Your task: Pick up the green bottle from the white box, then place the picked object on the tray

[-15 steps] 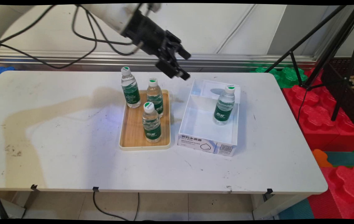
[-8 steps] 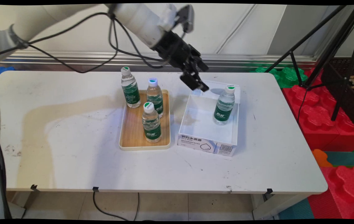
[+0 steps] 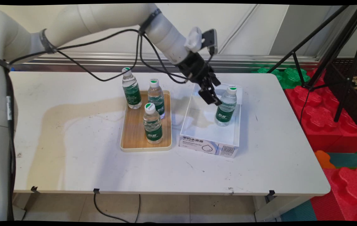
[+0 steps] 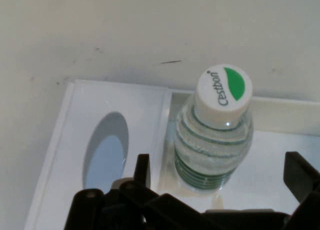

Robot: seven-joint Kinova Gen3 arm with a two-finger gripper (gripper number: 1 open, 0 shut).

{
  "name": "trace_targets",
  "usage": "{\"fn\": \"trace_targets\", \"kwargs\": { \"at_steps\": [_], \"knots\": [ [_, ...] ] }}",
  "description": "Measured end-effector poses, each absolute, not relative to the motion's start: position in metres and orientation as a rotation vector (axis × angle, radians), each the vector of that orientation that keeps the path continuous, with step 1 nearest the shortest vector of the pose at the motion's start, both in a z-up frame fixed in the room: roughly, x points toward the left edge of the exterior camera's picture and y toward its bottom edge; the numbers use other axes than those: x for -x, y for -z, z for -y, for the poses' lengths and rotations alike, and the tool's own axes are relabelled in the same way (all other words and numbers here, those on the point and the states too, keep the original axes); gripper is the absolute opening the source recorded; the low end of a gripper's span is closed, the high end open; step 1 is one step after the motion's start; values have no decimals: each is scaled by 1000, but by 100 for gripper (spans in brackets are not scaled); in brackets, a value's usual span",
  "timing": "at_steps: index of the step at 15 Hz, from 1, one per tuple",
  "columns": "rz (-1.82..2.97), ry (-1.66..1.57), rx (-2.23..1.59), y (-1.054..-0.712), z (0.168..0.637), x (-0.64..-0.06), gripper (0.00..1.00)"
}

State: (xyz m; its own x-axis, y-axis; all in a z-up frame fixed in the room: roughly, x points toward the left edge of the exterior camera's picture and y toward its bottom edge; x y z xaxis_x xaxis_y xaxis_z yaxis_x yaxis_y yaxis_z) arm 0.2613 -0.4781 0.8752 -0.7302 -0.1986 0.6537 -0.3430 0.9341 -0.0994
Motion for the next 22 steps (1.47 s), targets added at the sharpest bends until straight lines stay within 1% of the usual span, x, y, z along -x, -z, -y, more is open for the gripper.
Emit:
{"fn": "trace_targets", "kwargs": {
  "at_steps": [9,15,16,22],
  "knots": [
    [2433,-225,-389,-839,495,-227,100],
    [2434,-218,-390,-829,503,-216,100],
    [2433,-217,-390,-829,504,-215,0],
    [2424,-203,-381,-829,506,-212,0]
  ]
}}
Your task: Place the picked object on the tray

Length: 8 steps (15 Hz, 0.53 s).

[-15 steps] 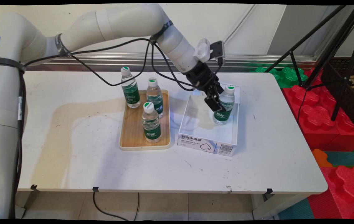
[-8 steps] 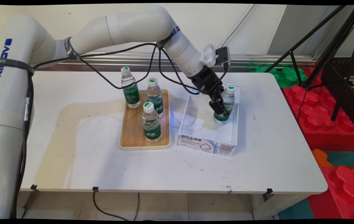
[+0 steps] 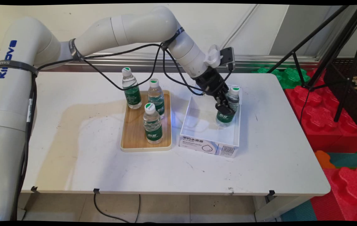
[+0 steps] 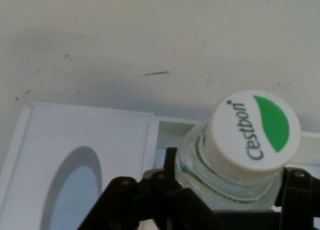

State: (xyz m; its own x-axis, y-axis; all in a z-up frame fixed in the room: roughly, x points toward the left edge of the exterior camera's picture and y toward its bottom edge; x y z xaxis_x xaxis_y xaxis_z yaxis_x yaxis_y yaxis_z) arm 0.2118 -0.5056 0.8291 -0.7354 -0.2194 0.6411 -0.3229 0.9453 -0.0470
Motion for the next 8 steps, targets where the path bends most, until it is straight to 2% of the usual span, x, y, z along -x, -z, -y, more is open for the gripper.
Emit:
{"fn": "trace_targets", "kwargs": {
  "at_steps": [8],
  "knots": [
    [2387,-207,-365,-851,496,-222,0]
  ]
}}
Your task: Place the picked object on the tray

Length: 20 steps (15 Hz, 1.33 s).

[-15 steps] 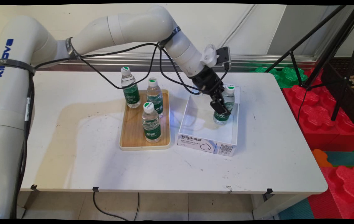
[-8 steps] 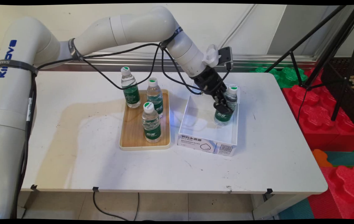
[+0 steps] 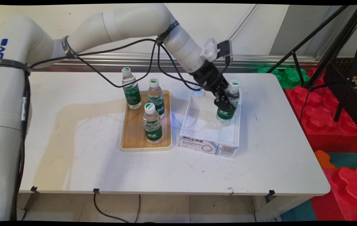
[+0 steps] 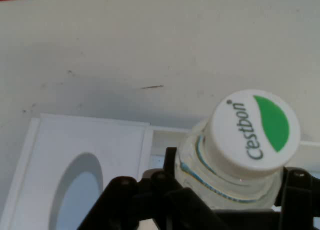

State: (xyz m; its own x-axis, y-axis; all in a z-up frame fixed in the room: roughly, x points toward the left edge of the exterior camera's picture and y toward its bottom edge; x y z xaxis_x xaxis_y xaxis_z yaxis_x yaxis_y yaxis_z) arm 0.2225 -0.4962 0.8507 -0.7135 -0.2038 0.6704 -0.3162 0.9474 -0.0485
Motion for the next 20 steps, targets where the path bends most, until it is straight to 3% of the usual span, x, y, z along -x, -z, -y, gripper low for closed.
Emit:
{"fn": "trace_targets", "kwargs": {
  "at_steps": [8,20],
  "knots": [
    [2349,-223,-350,-889,474,-252,0],
    [2267,-234,-384,-976,415,-335,0]
  ]
}}
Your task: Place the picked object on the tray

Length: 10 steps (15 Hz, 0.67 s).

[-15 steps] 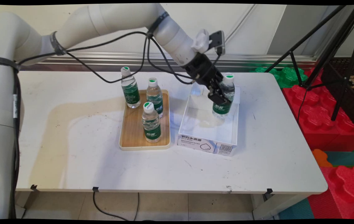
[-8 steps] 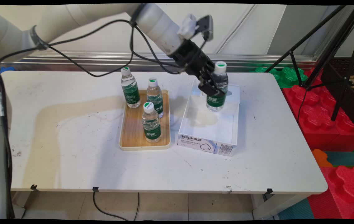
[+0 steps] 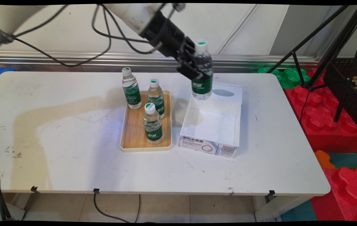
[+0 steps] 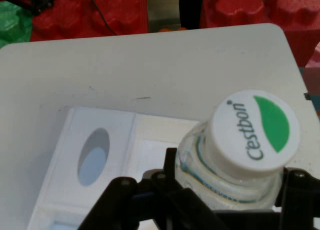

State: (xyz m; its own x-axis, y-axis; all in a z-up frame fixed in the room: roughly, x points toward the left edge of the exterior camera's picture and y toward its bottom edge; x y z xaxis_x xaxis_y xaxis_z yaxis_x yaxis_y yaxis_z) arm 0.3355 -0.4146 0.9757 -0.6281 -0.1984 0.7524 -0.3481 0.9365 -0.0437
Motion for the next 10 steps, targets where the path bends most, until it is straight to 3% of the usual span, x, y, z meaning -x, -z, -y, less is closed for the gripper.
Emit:
{"fn": "trace_targets", "kwargs": {
  "at_steps": [10],
  "knots": [
    [2232,-244,-447,-1031,359,-421,0]
  ]
}}
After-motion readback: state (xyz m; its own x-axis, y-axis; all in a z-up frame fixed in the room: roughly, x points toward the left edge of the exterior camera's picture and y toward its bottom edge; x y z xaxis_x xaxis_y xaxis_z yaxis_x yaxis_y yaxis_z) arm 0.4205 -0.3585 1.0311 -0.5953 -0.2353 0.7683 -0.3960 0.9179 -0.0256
